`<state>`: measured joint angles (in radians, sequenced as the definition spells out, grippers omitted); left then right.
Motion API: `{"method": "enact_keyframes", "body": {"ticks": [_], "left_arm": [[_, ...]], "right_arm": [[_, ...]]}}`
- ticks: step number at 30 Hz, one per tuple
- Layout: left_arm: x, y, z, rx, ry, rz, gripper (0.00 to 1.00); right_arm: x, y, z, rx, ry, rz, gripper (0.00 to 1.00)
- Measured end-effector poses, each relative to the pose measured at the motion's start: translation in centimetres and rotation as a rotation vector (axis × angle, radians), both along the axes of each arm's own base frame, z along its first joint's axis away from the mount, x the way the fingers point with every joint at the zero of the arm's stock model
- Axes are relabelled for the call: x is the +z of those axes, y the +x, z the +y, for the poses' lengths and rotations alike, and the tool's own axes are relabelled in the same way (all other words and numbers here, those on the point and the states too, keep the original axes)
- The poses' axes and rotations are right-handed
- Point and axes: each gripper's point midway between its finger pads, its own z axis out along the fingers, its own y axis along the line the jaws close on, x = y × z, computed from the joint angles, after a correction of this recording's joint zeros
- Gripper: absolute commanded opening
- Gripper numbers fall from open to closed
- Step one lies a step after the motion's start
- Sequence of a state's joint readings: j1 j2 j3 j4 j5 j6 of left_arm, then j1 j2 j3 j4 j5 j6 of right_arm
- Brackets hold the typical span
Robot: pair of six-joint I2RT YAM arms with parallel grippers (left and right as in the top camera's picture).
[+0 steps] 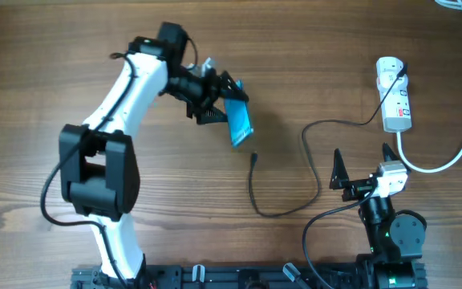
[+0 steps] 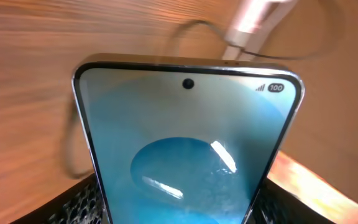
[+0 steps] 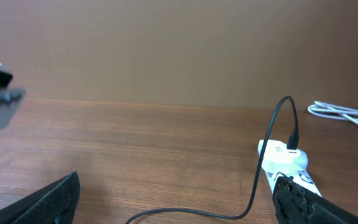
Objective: Plug charger to phone and switch on socket
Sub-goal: 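Lift the phone with the left gripper and tilt it upright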
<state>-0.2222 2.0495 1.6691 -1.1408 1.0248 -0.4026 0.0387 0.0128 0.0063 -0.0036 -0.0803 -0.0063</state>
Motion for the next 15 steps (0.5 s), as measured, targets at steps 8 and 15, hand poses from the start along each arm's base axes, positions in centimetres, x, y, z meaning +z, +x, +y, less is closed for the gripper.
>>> {"method": "enact_keyframes", "body": {"ticks": [8,15], "left_arm": [[6.7,1.3,1.3,0.083,-0.405,0.100,0.73],[7.9,2.3,3.9,0.179,-0.464,0.201,0.72]], "right_arm": [[0.0,0.0,0.0,0.000,0.000,0.000,1.00],[0.0,0.0,0.0,0.000,0.000,0.000,1.00]]}}
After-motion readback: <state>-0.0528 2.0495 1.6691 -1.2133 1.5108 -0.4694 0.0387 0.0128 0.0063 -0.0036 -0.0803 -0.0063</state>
